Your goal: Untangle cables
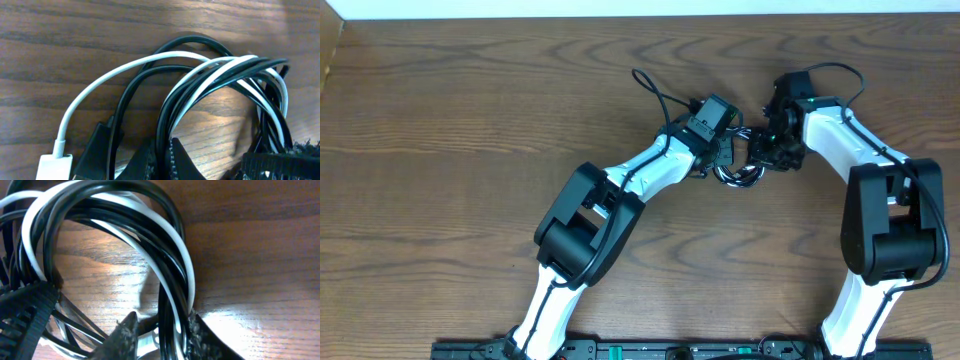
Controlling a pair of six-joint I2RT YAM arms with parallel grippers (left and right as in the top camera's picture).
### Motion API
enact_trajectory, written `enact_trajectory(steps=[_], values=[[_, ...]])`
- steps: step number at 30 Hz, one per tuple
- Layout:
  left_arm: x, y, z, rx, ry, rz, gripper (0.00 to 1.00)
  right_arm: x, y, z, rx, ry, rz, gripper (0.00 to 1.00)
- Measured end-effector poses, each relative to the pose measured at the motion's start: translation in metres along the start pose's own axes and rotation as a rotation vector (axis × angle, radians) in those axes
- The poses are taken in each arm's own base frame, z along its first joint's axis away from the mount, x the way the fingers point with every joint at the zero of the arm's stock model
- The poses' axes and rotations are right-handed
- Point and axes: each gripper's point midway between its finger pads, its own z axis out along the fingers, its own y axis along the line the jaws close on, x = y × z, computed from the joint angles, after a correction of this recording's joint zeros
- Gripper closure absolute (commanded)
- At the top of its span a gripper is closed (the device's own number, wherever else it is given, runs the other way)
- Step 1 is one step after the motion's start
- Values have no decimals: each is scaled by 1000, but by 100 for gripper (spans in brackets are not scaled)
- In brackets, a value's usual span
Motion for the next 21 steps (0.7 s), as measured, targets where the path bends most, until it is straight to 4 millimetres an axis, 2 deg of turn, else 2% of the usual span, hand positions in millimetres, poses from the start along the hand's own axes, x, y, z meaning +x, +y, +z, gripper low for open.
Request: enact_trajectory(steps=[3, 5, 8, 10, 11, 12, 13, 14, 16, 19, 21], values=[[4, 17, -15, -39, 52, 35, 93, 2, 12, 1, -91, 21, -21, 75], [-4, 26, -42, -29, 62, 35, 93, 6, 24, 0, -160, 44, -57, 72], [-44, 12, -117, 104, -25, 32, 92, 3, 50, -13, -291, 44, -120, 61], [-71, 2, -176, 193, -128, 36, 92, -8, 68, -33, -364, 3, -158, 56], [-79, -2, -199, 223, -168, 42, 92, -13, 75, -44, -390, -22, -175, 53], [-84, -4, -212, 241, -192, 46, 93, -16, 80, -53, -409, -41, -189, 49], [-87, -7, -226, 264, -215, 52, 93, -22, 90, -71, -443, -79, -214, 46], [-88, -9, -232, 276, -221, 55, 93, -27, 101, -92, -481, -124, -244, 46], [-83, -11, -230, 297, -193, 55, 93, -29, 113, -114, -531, -169, -280, 46], [-80, -6, -228, 313, -157, 35, 93, -25, 125, -132, -598, -184, -308, 45], [-84, 2, -231, 327, -152, 5, 92, -20, 131, -137, -645, -167, -316, 44]])
